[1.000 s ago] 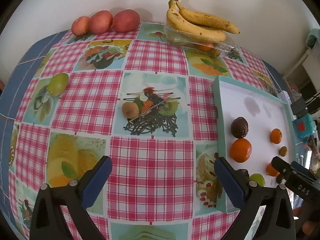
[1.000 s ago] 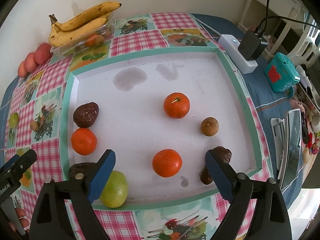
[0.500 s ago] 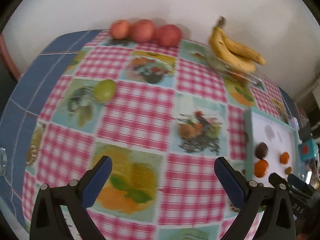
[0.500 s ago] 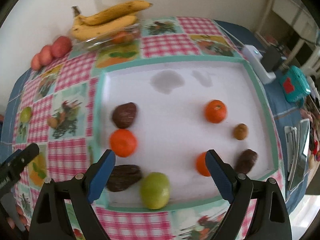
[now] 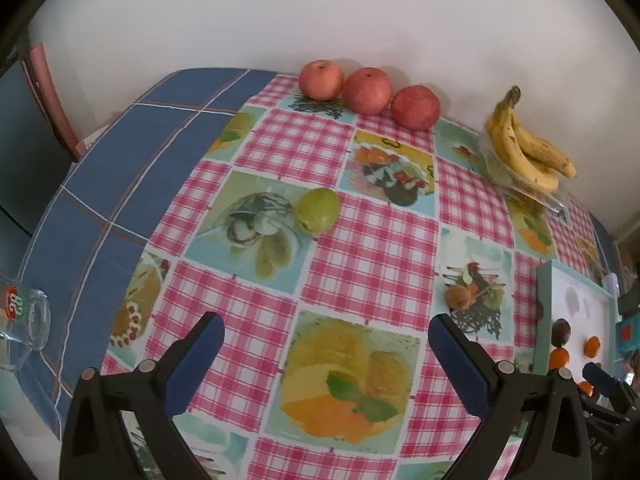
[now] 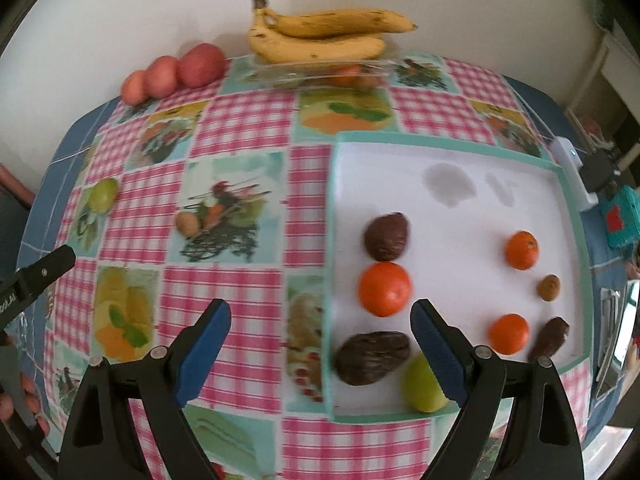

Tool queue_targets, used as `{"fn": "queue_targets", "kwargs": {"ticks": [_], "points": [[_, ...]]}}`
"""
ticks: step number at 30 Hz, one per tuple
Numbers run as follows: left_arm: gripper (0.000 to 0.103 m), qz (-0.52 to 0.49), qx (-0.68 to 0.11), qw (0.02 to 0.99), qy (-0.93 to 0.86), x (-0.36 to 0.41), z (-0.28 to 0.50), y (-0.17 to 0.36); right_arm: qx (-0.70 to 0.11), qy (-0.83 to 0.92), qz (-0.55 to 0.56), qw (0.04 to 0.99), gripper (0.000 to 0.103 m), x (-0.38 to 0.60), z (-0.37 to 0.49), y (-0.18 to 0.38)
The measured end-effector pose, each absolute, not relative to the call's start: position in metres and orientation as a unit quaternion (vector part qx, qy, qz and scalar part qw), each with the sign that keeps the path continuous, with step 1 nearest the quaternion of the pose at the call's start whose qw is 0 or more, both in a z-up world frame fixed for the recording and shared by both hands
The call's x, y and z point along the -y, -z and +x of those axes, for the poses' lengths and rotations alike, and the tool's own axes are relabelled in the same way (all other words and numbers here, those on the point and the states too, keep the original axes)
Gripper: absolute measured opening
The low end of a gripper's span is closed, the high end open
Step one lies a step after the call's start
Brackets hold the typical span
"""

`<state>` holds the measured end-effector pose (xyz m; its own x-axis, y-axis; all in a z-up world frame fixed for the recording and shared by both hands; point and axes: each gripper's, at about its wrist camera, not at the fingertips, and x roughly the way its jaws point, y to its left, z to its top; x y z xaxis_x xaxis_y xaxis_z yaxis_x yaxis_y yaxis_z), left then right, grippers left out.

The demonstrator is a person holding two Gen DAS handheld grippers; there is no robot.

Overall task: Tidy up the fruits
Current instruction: 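Move both open tools back toward the fruits on the cloth, then grasp a green pear with the left tool while the right tool grasps a small brown round fruit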

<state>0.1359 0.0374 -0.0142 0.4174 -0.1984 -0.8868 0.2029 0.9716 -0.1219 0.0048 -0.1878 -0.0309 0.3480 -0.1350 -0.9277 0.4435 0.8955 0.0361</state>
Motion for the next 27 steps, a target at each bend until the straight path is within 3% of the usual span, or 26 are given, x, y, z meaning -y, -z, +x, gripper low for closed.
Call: {"fn": "queue_targets", "kwargs": {"ticks": [27], "points": [[0.102,-0.009,-0.506,0.853,0.127,-0.022,0.209,0.023,-0.536,0.14,0.114,0.825,0.091,0.156,0.085,0.036]]}}
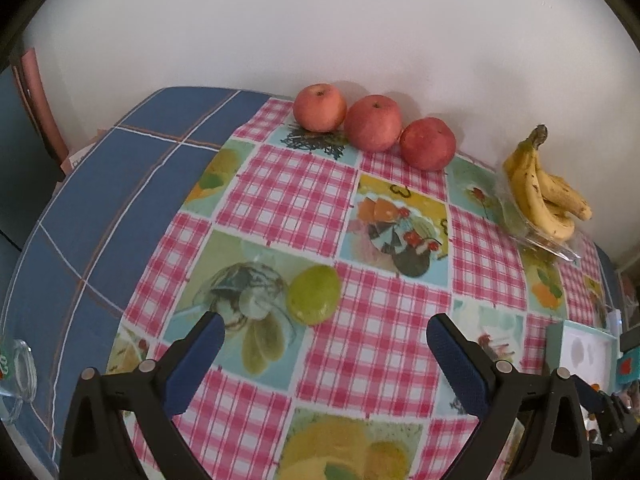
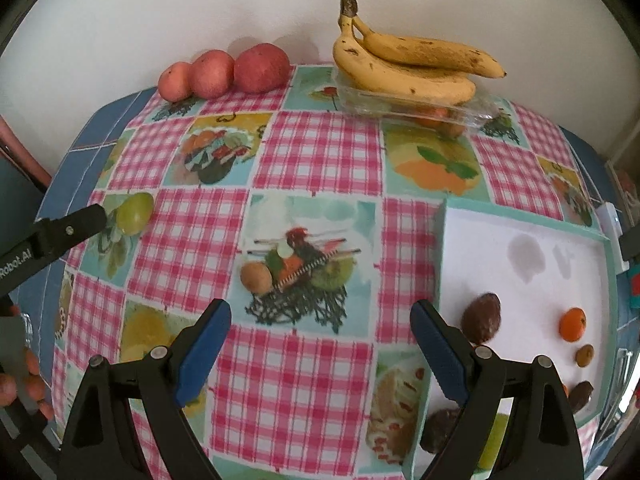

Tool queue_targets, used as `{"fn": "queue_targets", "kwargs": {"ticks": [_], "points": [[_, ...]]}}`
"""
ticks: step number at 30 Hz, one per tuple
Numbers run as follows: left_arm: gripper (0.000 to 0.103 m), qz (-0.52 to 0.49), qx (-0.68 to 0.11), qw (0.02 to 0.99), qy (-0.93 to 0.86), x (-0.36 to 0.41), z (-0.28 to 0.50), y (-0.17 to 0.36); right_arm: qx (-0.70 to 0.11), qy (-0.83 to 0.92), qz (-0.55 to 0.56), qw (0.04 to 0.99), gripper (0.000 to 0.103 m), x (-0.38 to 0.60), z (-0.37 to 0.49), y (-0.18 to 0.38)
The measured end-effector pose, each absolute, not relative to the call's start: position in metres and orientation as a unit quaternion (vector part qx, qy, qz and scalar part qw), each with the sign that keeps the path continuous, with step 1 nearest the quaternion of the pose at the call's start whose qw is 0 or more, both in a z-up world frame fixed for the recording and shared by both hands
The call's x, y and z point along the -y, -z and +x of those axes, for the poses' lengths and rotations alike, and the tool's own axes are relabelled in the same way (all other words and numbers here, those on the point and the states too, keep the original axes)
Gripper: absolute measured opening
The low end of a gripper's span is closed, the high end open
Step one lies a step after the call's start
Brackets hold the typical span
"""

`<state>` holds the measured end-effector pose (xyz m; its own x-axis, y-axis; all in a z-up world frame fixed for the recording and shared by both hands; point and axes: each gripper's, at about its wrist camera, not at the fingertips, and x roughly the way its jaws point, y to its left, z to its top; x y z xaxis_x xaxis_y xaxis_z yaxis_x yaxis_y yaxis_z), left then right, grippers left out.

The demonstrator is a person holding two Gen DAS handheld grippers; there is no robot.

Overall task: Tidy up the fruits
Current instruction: 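Grasp a green pear with the left tool while the right tool grasps a small brown round fruit, then lift both held fruits off the cloth and carry them over the white tray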

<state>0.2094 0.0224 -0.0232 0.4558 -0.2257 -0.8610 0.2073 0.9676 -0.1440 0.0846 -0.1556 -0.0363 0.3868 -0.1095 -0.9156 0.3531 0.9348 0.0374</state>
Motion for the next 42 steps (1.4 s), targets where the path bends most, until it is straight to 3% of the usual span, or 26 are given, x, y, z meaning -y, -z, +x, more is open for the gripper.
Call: {"fn": "queue_targets", "kwargs": {"ticks": [9,13,14,18,22,24,26,34,42], "points": [[0.096,0.005,-0.514,0.848,0.133,-0.014,0.229,0.047,-0.521,0.132,0.118,0.835,0.09,0.153,0.106,0.045],[0.094,-0.001,-0.522,0.842,0.136,-0.014,0.237,0.063,-0.53,0.123,0.106,0.832,0.078,0.146,0.116,0.059],[0.088,-0.001,-0.525,0.841,0.135,-0.014,0.238,0.066,-0.533,0.121,0.104,0.831,0.073,0.145,0.119,0.063],[0.079,-0.002,-0.533,0.836,0.132,-0.017,0.245,0.079,-0.55,0.116,0.097,0.821,0.073,0.14,0.127,0.081],[0.059,-0.008,-0.536,0.834,0.135,-0.019,0.249,0.086,-0.56,0.11,0.091,0.816,0.067,0.134,0.132,0.095],[0.045,-0.012,-0.537,0.832,0.142,-0.018,0.25,0.086,-0.565,0.11,0.087,0.813,0.062,0.132,0.135,0.1],[0.044,-0.011,-0.537,0.831,0.143,-0.018,0.25,0.086,-0.562,0.111,0.079,0.816,0.06,0.13,0.137,0.102],[0.044,-0.01,-0.542,0.827,0.146,-0.016,0.247,0.084,-0.556,0.102,0.083,0.821,0.026,0.128,0.142,0.099],[0.044,-0.015,-0.552,0.821,0.148,-0.012,0.231,0.072,-0.56,0.098,0.087,0.818,0.025,0.13,0.135,0.09]]}}
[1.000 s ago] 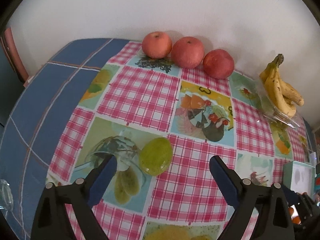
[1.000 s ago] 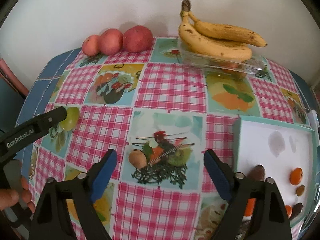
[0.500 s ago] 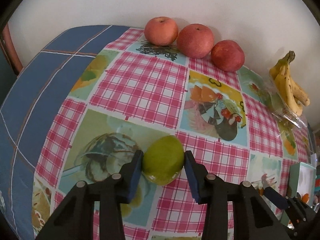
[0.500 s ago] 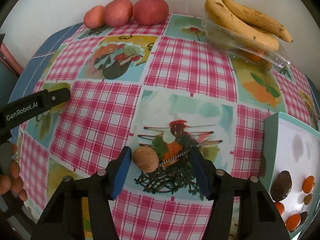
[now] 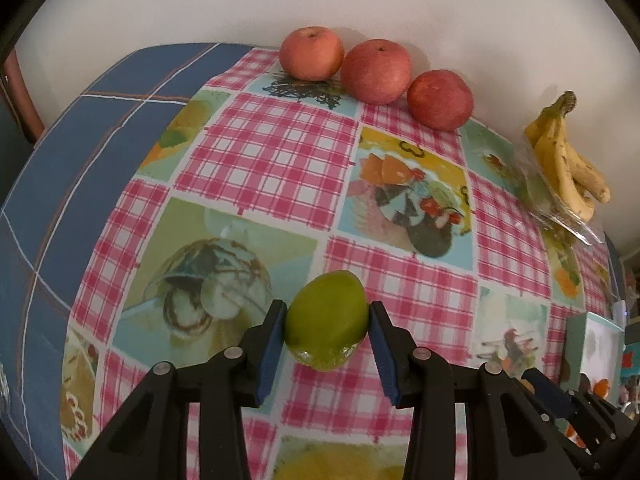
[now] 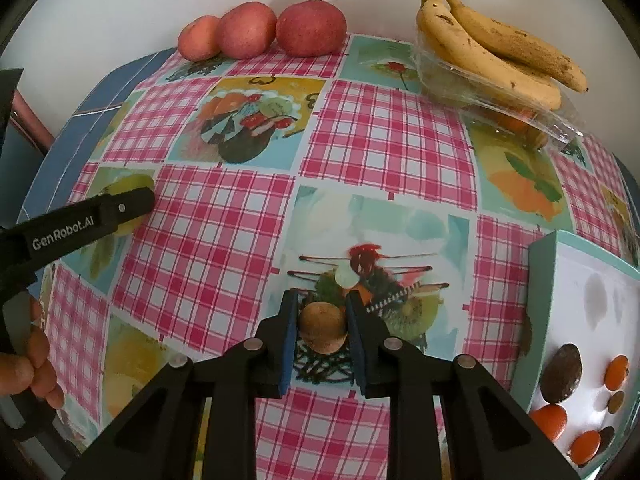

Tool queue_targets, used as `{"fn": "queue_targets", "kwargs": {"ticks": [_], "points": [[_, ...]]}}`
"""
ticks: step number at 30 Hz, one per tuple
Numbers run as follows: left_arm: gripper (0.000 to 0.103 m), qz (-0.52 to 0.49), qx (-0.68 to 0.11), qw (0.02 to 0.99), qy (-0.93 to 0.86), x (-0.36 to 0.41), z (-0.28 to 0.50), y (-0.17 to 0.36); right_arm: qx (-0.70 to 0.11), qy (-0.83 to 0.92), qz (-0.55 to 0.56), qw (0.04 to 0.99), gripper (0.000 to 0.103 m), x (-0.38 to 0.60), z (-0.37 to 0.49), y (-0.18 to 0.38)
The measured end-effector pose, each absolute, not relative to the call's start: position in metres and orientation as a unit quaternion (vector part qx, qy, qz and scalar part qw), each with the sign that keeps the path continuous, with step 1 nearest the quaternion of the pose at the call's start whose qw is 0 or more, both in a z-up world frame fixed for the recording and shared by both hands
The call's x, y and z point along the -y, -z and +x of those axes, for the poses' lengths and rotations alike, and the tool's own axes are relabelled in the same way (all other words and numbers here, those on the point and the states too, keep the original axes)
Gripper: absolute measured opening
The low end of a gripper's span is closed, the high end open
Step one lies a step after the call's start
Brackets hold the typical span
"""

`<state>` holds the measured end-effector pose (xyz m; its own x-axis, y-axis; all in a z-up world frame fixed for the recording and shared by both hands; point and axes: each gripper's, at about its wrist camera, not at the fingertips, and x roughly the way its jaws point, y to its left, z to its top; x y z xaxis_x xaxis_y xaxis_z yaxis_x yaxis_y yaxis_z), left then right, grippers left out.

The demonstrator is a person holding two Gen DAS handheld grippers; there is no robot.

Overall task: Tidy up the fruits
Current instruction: 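Lift both held fruits off the cloth and carry them over the white tray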

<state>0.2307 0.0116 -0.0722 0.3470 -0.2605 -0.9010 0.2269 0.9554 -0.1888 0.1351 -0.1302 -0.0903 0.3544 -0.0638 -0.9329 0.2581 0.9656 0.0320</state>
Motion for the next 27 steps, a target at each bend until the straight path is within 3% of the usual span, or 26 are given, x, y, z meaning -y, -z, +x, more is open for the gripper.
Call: {"fn": "queue_targets", "kwargs": {"ticks": [27], "points": [[0.044,0.011,-0.521,0.831,0.195,0.013,0.116,0.004,-0.52,0.127,0.127,0.835,0.025,0.155,0.031,0.007]]}}
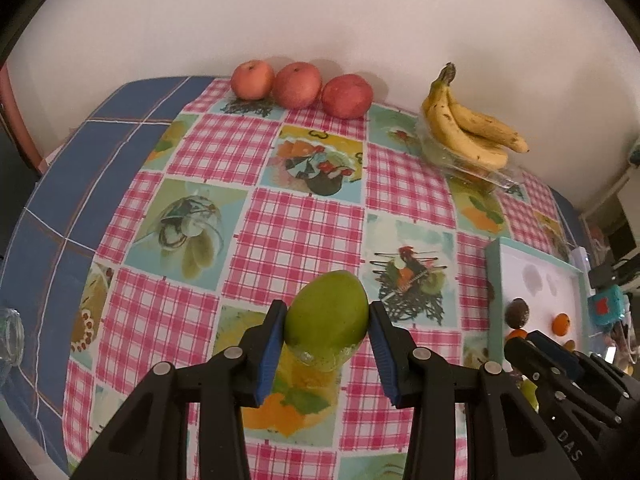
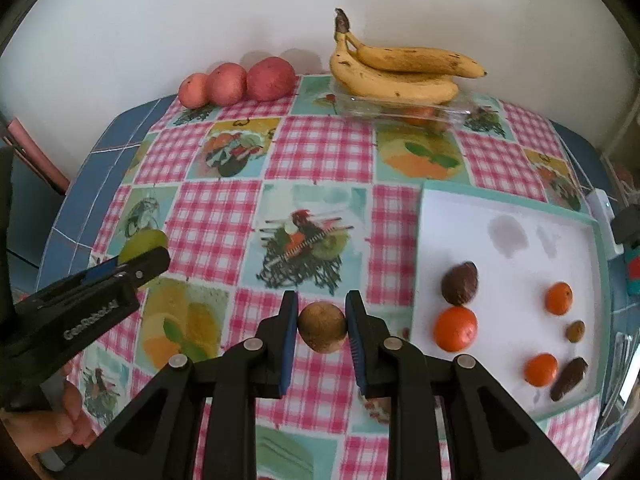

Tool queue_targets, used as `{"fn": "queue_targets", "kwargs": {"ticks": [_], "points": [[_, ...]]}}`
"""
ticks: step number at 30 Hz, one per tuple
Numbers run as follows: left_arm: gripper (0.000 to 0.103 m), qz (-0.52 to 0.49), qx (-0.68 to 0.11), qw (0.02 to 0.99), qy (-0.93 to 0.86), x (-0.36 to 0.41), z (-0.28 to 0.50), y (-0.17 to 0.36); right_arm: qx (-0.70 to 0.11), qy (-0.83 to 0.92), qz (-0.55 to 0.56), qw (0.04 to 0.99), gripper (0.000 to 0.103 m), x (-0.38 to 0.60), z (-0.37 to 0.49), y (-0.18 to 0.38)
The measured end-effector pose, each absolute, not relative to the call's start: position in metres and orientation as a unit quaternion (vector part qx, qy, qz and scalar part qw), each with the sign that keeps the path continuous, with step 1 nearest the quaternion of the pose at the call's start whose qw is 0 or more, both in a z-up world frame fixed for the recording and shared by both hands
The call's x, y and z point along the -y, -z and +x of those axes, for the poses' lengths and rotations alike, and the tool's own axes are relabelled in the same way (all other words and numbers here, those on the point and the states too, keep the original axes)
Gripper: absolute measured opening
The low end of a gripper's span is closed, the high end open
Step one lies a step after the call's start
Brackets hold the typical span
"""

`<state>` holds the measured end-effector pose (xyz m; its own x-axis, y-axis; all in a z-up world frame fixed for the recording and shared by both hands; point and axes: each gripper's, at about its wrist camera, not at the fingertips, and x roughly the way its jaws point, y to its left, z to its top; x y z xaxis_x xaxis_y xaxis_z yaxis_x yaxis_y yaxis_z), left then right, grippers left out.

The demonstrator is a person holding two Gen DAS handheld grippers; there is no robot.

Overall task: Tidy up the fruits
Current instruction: 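Lift both held fruits off the cloth and carry them over the white tray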

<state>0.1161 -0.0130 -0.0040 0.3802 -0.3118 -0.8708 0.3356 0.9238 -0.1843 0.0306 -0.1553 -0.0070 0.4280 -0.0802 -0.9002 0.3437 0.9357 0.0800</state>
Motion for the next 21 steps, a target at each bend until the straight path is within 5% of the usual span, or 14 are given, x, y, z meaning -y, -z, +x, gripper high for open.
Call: {"fn": "queue_targets", "kwargs": {"ticks": [21], "points": [[0.044,0.048,-0.522,0.816,0.245,0.086,0.081,0.006,-0.512,0.168,0.163,0.827,0.025,0.217,-0.008,0.01]]}}
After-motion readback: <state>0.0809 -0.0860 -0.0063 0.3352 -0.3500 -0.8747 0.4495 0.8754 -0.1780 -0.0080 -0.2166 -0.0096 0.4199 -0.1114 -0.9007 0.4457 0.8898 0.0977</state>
